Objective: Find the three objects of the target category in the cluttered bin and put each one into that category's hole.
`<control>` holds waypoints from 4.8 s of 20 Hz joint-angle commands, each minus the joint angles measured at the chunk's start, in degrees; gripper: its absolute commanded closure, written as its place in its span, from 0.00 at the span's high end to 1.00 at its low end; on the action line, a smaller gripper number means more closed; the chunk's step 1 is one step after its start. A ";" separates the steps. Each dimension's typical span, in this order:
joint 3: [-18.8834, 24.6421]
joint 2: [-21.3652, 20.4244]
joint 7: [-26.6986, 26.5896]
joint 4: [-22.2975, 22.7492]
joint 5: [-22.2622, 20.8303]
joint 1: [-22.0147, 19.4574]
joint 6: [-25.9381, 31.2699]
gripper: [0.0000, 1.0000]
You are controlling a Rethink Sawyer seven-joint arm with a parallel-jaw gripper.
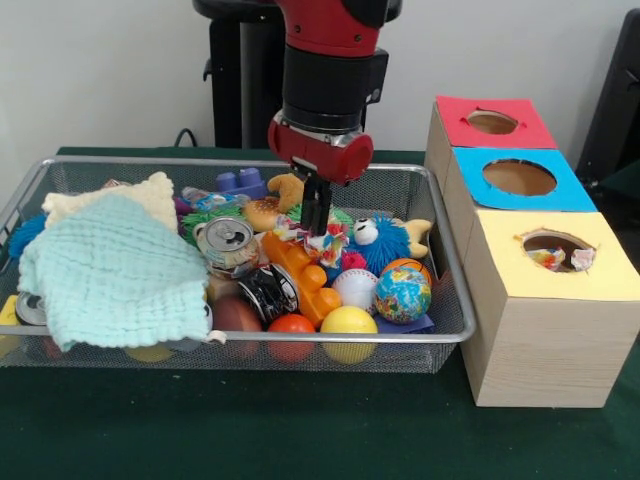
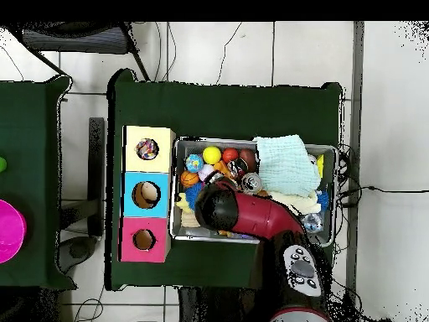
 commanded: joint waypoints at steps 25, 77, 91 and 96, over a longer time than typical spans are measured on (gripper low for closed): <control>-1.24 -2.56 7.24 1.14 5.30 5.63 11.75 0.00; -5.14 0.64 15.07 -16.24 20.39 20.29 26.96 0.00; -7.66 3.48 16.46 -15.04 23.20 24.03 23.03 0.00; -8.39 6.12 15.28 -16.80 23.30 23.98 20.67 0.00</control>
